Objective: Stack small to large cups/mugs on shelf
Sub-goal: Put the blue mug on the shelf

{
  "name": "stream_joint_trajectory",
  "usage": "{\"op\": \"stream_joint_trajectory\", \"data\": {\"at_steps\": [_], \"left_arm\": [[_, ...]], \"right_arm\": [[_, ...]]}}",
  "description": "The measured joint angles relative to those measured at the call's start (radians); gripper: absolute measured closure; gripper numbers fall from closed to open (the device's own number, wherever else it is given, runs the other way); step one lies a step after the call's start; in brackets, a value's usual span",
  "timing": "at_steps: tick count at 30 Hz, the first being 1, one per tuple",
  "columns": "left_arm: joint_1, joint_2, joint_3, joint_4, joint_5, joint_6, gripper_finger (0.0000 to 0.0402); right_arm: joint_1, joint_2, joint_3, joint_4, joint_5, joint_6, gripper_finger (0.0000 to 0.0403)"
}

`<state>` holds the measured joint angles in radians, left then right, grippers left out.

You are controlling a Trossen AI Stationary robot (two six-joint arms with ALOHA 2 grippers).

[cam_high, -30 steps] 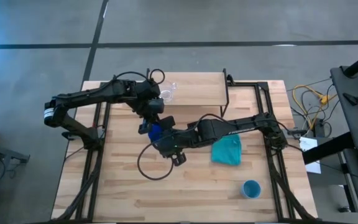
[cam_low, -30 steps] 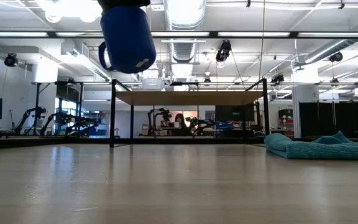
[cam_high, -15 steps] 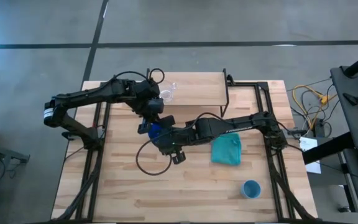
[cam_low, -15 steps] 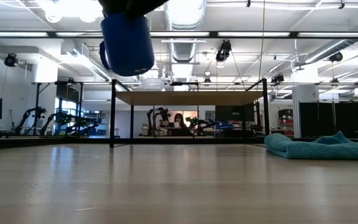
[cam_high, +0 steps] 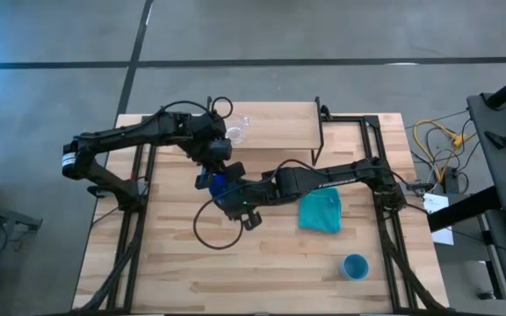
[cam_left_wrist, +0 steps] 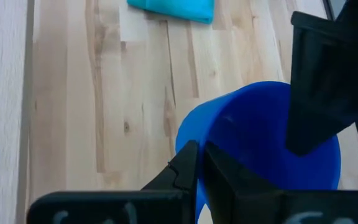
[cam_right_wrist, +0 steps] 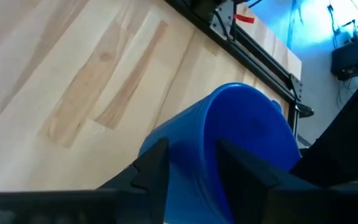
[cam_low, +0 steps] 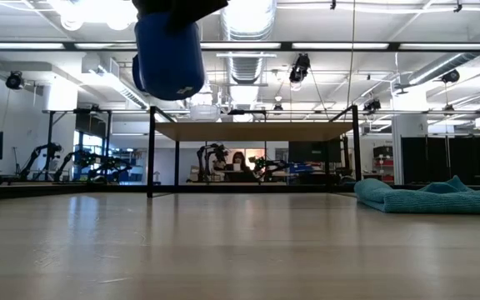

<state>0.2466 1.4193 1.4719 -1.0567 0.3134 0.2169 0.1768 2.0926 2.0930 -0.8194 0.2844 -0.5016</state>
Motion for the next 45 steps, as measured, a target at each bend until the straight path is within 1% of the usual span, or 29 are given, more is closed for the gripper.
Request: {"op": "stream_joint_trajectory", "data": {"at_steps": [15,21,27,33,36,42,45], "left_arm": [[0.0,0.0,0.004,0.015,0.006,-0.002,0.04],[-0.001,0.0,0.004,0.011,0.006,-0.002,0.04],[0.0,0.0,0.013,0.018,-0.017,-0.001,0.04],[0.0,0.0,0.023,0.017,-0.02,0.001,0.0399],[0.001,0.0,0.024,0.018,-0.02,0.003,0.0384],[0.003,0.0,0.024,0.007,-0.039,0.001,0.0325],[0.003,-0.003,0.025,0.008,-0.044,0.001,0.0303]], "right_arm": [[0.0,0.001,-0.002,0.0,-0.007,0.004,0.0385],[-0.001,0.002,-0.003,0.003,-0.007,0.017,0.0391],[-0.001,0.002,-0.003,0.007,0.001,0.098,0.0393],[0.0,0.001,0.005,0.007,0.006,0.137,0.0394],[0.0,0.001,0.006,0.002,0.007,0.148,0.0394],[0.001,-0.002,0.006,-0.016,0.015,0.168,0.0395],[0.002,-0.003,0.006,-0.016,0.015,0.205,0.0395]]}}
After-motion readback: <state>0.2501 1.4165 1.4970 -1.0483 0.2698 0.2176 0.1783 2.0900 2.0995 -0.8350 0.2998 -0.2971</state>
